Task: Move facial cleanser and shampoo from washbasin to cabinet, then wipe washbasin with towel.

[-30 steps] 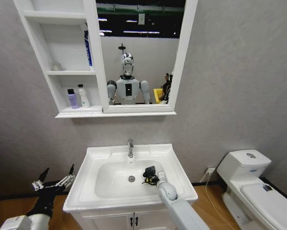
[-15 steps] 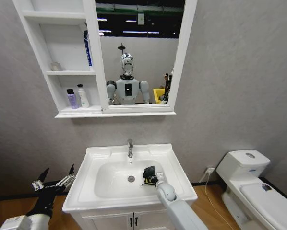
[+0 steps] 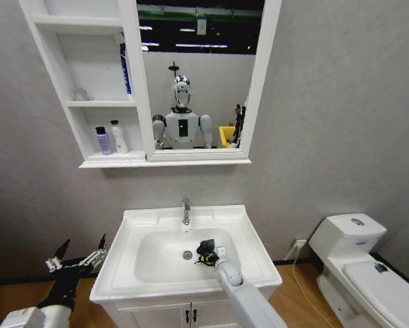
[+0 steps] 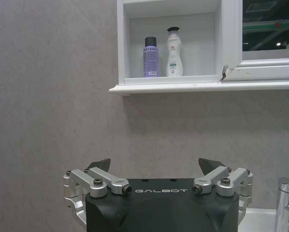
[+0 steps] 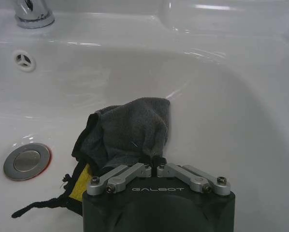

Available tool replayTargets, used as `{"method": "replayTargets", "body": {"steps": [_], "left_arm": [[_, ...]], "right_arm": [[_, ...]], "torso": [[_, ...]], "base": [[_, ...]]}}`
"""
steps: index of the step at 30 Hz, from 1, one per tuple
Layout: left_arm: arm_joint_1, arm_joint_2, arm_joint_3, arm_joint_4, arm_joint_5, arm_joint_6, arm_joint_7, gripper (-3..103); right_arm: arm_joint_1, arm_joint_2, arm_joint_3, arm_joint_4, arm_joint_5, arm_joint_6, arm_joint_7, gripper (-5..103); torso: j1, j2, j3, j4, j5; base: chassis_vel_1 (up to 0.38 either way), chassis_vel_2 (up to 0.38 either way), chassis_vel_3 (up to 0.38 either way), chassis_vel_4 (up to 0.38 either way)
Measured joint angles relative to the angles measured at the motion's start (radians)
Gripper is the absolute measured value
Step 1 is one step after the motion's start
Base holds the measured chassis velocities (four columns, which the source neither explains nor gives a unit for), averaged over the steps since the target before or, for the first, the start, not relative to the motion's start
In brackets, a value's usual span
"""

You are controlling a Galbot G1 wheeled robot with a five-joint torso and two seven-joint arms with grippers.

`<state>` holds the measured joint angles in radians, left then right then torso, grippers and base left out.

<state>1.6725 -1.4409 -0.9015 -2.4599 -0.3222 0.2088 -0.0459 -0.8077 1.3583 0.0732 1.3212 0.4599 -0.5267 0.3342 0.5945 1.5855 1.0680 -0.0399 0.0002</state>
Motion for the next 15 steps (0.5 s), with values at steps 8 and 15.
{"method": "replayTargets", "body": {"steps": [8,15], "left_arm": [[0.000,0.000,0.000,0.000,0.000,0.000,0.000,100],[0.000,0.000,0.000,0.000,0.000,0.000,0.000,100]], "right_arm": [[-0.009,-0.044,0.027,0.071,-0.013,0.062,-0.030,1],[0.011,-0.057,0.030,0.119,-0.070,0.102,-0.031,1]], "torso": [[0.000,0.000,0.000,-0.0006,-0.0002],[0.000,0.000,0.000,0.0000,-0.0002]], "base": [[0.000,0.000,0.000,0.000],[0.000,0.000,0.000,0.000]]}}
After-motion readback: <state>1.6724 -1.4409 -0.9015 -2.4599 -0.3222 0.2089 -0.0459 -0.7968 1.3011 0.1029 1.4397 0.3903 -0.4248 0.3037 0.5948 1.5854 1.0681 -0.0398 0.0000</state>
